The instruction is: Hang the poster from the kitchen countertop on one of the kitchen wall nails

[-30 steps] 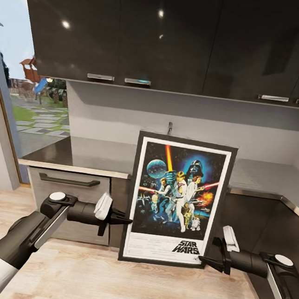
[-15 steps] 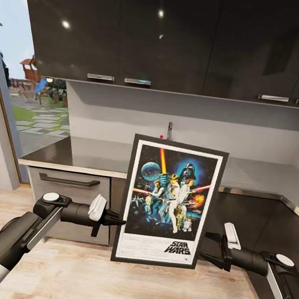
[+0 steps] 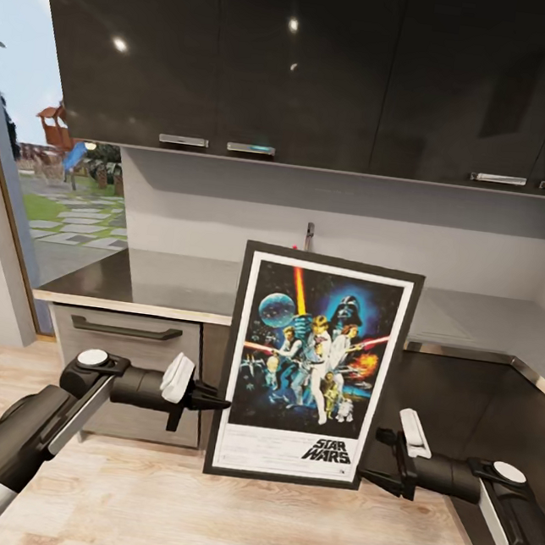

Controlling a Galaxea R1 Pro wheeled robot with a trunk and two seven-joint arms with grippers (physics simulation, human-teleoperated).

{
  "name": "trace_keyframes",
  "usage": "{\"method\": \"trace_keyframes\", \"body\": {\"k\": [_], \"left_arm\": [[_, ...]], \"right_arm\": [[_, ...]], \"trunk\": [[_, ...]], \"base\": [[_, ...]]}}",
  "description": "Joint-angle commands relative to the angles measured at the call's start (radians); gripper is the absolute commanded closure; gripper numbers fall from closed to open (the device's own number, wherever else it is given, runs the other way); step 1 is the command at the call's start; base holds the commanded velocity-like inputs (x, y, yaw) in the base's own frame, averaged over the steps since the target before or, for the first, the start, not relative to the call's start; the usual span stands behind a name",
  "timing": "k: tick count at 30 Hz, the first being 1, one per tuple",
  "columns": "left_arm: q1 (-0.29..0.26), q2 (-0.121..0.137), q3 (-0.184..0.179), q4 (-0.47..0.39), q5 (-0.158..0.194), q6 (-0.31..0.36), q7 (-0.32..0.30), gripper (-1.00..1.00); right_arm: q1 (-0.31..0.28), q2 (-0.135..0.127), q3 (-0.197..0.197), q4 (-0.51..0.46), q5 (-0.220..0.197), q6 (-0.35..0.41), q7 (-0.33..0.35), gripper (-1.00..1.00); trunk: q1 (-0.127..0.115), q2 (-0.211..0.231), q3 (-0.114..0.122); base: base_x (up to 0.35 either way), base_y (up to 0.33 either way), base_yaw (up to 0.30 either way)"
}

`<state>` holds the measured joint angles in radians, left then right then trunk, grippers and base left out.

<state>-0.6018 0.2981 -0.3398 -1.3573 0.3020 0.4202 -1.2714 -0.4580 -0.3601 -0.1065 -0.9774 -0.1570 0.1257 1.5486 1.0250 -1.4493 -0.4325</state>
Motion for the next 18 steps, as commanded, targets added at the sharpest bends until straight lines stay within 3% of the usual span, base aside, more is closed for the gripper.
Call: {"method": "trace_keyframes", "body": {"k": [1,5,18], "left_arm": [[-0.001,0.001,0.000,-0.002,0.006,0.009,0.000,1.00],[-0.001,0.000,0.020,-0.009,0.005,0.009,0.000,1.00],[-0.001,0.001,0.035,-0.010,0.005,0.008,-0.001,1.00]], "right_arm": [[-0.001,0.000,0.001,0.000,-0.002,0.011,0.004,-1.00],[-0.001,0.000,0.005,-0.003,-0.002,0.011,0.005,-1.00],[-0.001,-0.005,0.011,-0.004,-0.004,0.011,0.005,-1.00]], "trunk": [[0.000,-0.001,-0.001],[0.000,-0.001,-0.001],[0.000,-0.001,-0.001]], "base": [[0.000,0.000,0.000],[0.000,0.000,0.000],[0.000,0.000,0.000]]}}
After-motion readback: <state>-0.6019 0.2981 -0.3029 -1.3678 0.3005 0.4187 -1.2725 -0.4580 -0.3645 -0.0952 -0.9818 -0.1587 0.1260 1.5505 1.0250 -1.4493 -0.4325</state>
